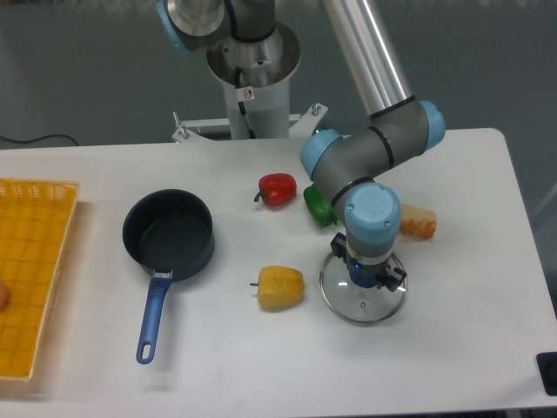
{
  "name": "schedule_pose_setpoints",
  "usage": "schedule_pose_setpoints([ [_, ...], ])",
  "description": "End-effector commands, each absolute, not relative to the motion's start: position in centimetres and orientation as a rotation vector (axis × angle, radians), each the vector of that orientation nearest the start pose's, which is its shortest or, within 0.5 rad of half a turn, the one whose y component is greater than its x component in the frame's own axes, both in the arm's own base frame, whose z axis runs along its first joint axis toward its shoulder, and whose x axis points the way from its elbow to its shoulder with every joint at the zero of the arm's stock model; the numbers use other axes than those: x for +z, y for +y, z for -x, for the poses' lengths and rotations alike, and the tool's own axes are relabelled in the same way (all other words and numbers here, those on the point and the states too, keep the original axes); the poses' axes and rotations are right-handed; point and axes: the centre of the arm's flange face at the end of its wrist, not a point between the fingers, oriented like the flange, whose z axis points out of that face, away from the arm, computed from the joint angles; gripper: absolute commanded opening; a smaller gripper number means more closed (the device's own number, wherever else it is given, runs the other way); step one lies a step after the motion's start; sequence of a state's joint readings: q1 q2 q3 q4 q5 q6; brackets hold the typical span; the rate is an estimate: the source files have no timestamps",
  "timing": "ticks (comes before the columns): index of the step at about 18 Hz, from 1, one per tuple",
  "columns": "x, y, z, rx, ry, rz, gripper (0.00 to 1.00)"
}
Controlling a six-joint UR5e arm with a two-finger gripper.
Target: Place the lid on the table
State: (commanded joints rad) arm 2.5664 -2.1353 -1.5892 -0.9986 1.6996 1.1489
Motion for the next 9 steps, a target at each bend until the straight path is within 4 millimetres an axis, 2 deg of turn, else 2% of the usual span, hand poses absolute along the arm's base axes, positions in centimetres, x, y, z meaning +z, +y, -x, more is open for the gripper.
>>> schedule_pose_setpoints([
  [3,20.53,45.54,48.35,0.105,0.253,3.27,0.69],
  [5,20.43,45.61,48.3,0.104,0.258,3.272,0.82],
  [7,20.43,45.62,48.29,0.103,0.255,3.27,0.85],
  [8,20.43,45.61,48.3,0.105,0.256,3.272,0.95],
  [9,20.43,45.62,48.29,0.103,0.255,3.27,0.99],
])
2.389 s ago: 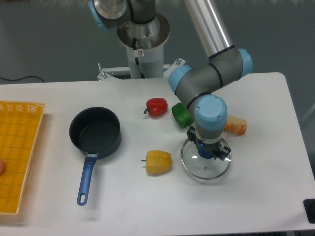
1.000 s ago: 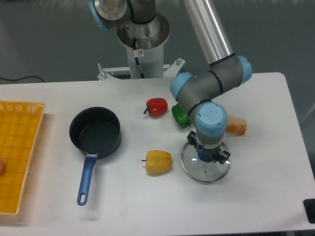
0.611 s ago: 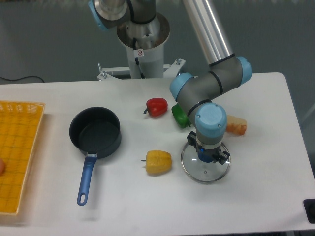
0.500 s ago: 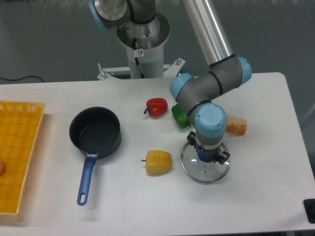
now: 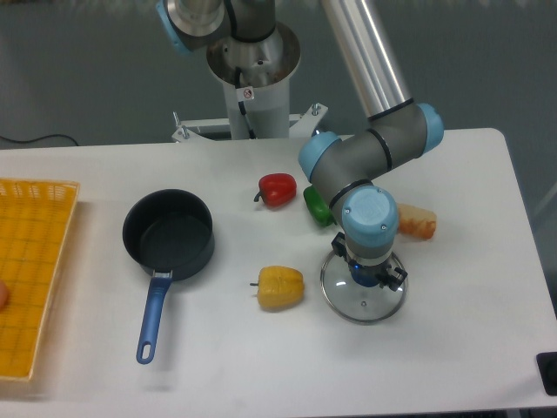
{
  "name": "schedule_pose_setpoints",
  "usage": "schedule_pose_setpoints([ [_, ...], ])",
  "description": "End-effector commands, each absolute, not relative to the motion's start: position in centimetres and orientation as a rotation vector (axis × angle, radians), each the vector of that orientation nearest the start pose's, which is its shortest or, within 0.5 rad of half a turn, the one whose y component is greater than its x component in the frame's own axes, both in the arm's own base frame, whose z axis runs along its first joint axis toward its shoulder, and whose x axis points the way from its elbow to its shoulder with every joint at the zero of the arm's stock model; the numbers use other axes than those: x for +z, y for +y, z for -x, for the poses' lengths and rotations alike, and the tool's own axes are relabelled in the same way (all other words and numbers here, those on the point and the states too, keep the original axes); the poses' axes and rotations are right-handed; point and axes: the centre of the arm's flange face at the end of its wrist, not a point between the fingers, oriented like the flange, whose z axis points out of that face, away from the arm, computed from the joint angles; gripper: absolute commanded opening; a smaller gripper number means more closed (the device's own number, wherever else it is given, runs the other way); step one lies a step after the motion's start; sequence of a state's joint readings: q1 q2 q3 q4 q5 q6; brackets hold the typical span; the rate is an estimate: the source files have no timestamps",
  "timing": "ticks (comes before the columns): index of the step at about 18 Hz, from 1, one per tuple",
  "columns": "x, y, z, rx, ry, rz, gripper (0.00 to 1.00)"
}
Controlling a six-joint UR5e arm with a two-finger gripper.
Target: Place the lid on the table
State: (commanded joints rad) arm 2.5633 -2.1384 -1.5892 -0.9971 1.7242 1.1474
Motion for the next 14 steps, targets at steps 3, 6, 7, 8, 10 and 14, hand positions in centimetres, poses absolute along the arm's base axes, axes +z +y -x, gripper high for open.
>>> schedule_pose_setpoints([
  [3,20.7,45.6,48.3,0.108,0.252,3.269,1.0],
  [6,21.2,45.7,48.2,0.121,0.243,3.261,1.0],
  [7,21.8,46.0,48.1,0.141,0.243,3.253,1.0],
  [8,22.6,46.4,47.9,0.16,0.256,3.243,1.0],
  [10,23.6,47.1,47.9,0.187,0.259,3.226,1.0],
  [14,25.6,48.0,47.3,0.203,0.195,3.179,1.0],
])
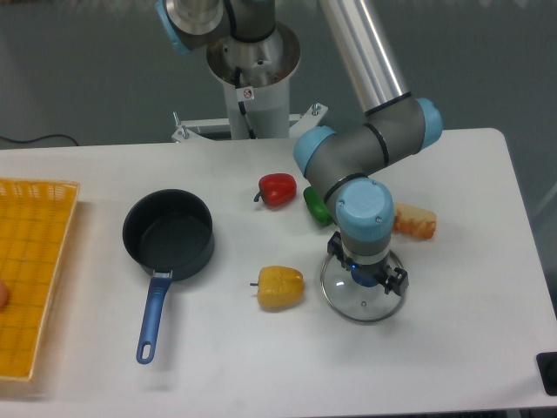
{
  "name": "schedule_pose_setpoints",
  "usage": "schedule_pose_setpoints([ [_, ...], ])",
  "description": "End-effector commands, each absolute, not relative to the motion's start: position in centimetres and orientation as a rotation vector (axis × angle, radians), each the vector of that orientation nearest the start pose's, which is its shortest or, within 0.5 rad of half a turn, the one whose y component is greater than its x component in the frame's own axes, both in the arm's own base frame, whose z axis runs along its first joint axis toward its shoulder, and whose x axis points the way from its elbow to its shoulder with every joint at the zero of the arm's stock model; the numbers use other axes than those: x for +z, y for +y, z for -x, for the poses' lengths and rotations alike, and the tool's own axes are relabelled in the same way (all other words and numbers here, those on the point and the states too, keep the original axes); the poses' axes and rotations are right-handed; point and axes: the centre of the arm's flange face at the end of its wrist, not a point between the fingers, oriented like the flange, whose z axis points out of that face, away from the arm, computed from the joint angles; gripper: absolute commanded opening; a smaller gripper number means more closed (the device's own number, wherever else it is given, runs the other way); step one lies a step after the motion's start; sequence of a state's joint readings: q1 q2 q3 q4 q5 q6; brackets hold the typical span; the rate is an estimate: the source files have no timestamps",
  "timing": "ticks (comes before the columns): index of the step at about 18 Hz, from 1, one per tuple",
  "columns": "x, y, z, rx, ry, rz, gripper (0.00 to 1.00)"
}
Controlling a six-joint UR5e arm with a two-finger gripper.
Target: Place the lid on the table
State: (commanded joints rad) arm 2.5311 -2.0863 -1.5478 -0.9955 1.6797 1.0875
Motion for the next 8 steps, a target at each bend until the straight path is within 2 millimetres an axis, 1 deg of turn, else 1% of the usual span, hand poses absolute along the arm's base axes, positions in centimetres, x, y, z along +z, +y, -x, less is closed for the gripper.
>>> schedule_pose_setpoints([
  [1,26.7,48.3,46.8,0.224,0.213,3.166,1.0],
  [4,29.8,48.2,45.5,0.265,0.228,3.136,1.0],
  [6,31.0,48.8,43.9,0.283,0.259,3.12,1.0],
  [8,31.7,49.1,43.1,0.297,0.274,3.111,1.0],
])
